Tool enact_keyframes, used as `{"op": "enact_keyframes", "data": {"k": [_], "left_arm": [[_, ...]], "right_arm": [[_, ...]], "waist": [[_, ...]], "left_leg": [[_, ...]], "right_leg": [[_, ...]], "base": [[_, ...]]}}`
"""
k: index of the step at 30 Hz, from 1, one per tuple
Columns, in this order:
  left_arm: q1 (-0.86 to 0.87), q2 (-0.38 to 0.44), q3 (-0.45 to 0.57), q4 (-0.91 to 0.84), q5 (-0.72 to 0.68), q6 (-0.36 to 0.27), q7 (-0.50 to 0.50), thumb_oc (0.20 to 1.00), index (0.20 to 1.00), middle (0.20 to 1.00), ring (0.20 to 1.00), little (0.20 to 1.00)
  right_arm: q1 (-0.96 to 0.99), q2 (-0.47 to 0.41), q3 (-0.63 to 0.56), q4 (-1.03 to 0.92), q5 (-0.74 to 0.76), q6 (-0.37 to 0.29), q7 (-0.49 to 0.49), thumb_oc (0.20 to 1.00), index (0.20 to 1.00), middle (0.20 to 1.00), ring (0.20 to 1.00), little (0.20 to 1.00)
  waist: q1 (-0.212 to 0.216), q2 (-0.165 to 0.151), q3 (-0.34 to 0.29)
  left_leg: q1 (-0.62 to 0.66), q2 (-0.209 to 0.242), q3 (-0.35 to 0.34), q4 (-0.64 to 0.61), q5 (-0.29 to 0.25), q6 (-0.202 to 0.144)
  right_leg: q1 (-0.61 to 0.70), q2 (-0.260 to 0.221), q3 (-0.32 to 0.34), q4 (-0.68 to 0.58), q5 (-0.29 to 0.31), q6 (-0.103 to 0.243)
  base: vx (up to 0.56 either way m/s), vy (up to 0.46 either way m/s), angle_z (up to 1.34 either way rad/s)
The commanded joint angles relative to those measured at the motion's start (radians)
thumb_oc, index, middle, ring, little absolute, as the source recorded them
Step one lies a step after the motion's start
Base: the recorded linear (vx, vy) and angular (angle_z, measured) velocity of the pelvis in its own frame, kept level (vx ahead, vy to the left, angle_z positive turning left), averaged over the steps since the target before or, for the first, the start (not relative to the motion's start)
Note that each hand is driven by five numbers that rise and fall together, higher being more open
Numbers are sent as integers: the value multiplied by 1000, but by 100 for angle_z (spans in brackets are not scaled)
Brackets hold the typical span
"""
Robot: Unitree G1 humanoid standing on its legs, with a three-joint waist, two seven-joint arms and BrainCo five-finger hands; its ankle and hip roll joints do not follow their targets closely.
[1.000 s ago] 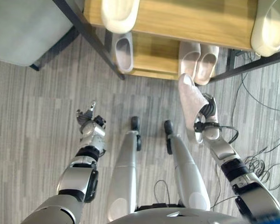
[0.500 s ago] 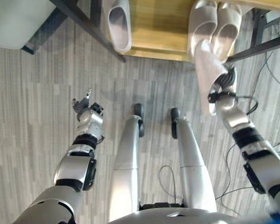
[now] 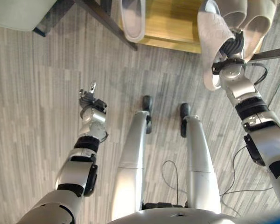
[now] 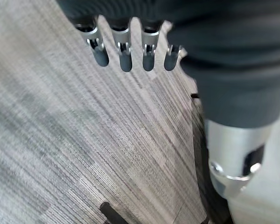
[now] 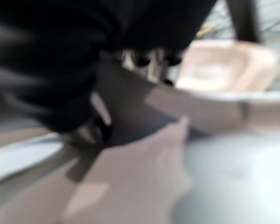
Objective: Arrange the slippers neatly on the shoe rack.
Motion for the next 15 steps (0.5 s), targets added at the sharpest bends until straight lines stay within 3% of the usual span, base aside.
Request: {"op": "enact_keyframes", "data": {"k": [1,4,15], "left_arm": [[112,-8,-34,-61,61,-57,9,1000,1000,1000,1000,1000],[205,-29,-56,-139,57,-64,-13,1000,1000,1000,1000,1000],[272,-1,-126,-217,80,-50,-70,1000,1000,1000,1000,1000]], "right_arm": [[-18,-27,-39,7,-10,-15,-40,200,200,200,200,200],[-65,-45,-58,34,-21,-1,-66,200,200,200,200,200],[-177,-118,-21,157,18,-17,-59,200,200,200,200,200]], "waist": [[5,53,-76],[33,61,-89],[79,69,-129]], "left_leg": [[-3,11,-11,-71,-71,-6],[-16,-1,-2,-100,-62,-1],[-47,-19,-8,-132,-48,4]], "right_leg": [[29,-50,-13,-80,17,15],[18,-62,-19,-103,25,16],[-2,-93,-32,-128,28,24]], "base": [[5,18,13],[12,18,9],[26,18,6]]}}
